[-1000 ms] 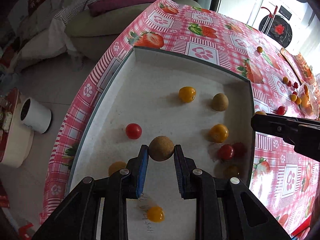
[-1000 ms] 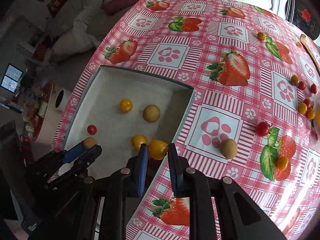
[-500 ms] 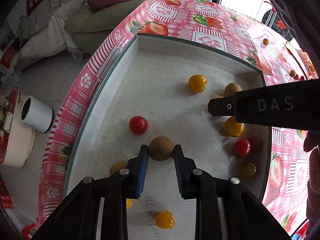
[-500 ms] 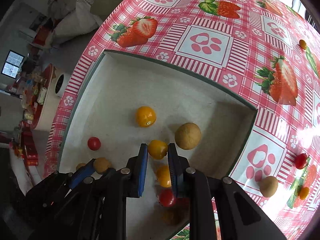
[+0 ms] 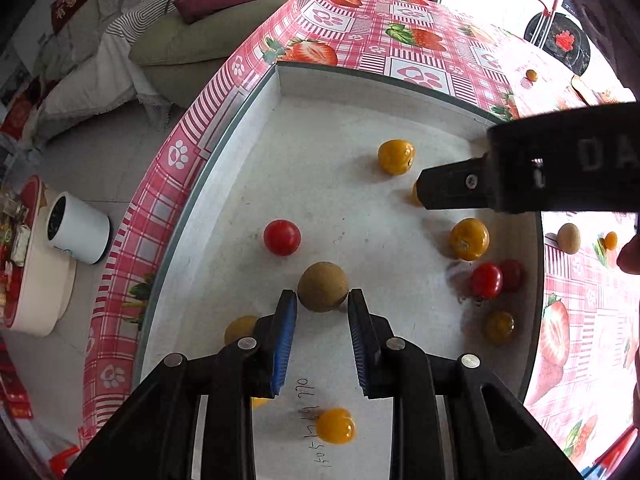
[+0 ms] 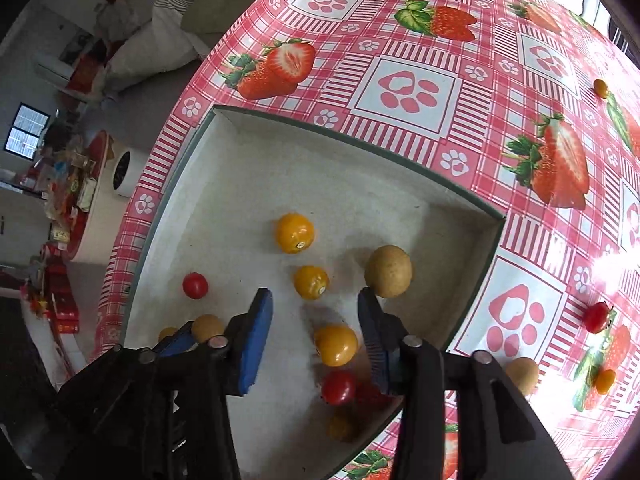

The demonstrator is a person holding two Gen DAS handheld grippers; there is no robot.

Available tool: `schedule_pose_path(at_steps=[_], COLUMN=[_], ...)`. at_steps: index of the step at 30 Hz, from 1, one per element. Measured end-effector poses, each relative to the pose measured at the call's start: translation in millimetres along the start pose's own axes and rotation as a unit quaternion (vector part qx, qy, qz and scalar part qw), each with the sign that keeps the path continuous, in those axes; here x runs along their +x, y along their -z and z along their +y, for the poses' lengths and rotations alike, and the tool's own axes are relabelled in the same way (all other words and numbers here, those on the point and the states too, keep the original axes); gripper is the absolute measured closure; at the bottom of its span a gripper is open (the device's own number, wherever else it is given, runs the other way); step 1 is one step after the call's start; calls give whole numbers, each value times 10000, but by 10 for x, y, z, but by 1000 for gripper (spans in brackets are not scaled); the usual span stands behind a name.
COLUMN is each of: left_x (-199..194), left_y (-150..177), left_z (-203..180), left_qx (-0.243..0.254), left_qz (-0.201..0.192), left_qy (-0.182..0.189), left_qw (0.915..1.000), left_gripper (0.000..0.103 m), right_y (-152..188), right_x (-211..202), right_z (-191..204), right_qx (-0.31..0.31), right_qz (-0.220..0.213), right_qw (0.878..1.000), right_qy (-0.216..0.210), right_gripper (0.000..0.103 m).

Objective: Organize fruits

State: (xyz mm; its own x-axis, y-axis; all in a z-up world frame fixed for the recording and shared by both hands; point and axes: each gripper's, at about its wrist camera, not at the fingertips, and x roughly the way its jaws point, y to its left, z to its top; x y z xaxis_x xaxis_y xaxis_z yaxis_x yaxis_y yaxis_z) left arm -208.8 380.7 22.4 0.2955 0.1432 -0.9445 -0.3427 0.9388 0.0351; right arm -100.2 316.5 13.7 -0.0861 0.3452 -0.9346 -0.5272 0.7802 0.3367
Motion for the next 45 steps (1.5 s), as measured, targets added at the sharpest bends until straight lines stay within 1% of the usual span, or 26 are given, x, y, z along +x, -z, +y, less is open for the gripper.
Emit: schedule_pose_path(at_steps=[1, 2, 3, 5, 8, 10, 11, 12, 13, 14, 15, 16, 20, 23, 29, 34, 40, 45], left_x=[-21, -61, -117, -212, -315, -396, -432, -461, -504, -545, -587, -631, -775, -813, -922, -972, -1136, -1221], left_y=[0, 2, 6, 0, -10, 1, 8, 16, 31, 46, 59, 73, 123, 153, 259, 337, 391, 422], left_z=[6, 10, 12, 7, 11, 1, 0, 0, -3, -12, -20, -29, -57, -63, -36, -59, -56, -50], left_qx=[-1, -21, -31, 7, -27, -7, 12, 25, 25, 47, 81, 120, 281, 308, 323, 488, 657, 775], left_qz=[-9, -71, -174, -275, -218, -214, -192, -151, -166, -172, -180, -199, -171, 68, 380, 698, 616, 629], left_qy=[11, -7, -68, -99, 56, 28, -8, -4, -2, -10, -65, -141, -354, -401, -288, -241, -314, -243], left_qw=[10000, 10000, 9998, 9996, 9997, 9998, 9998, 9999, 9999, 9998, 9998, 9996, 9988, 9987, 9983, 9961, 9954, 9947], left_gripper=[53, 25, 16, 16, 16, 16, 12, 0, 0, 0, 0, 0, 0, 0, 0, 0, 0, 0], right_y=[16, 39, 63, 114, 256, 353, 403, 453, 499, 543, 585, 639, 759, 826, 935, 1019, 1106, 1170], right_x=[-57, -121, -184, -323, -527, -619, -655, -689, -716, -745, -771, -808, -923, -1005, -1213, -1376, -1496, -1563], right_z=[-7, -18, -34, -86, -153, -158, -160, -174, -165, -170, -166, -170, -61, 6, 154, 275, 419, 464], right_qx=[25, 63, 117, 257, 317, 269, 237, 207, 183, 169, 160, 146, -22, -77, -320, -431, -559, -501], right_qz=[-54, -99, -127, -185, -244, -242, -239, -234, -225, -217, -205, -183, -304, -319, -337, -340, -378, -380], right_qw=[10000, 9999, 9999, 9995, 9992, 9990, 9989, 9988, 9986, 9983, 9982, 9981, 9959, 9946, 9906, 9896, 9875, 9875], right_qy=[-12, -16, -9, -21, 97, 246, 319, 387, 452, 504, 544, 572, 847, 983, 1284, 1333, 1423, 1447], right_gripper=[36, 33, 31, 23, 22, 19, 19, 17, 15, 10, 2, 0, 0, 0, 0, 0, 0, 0])
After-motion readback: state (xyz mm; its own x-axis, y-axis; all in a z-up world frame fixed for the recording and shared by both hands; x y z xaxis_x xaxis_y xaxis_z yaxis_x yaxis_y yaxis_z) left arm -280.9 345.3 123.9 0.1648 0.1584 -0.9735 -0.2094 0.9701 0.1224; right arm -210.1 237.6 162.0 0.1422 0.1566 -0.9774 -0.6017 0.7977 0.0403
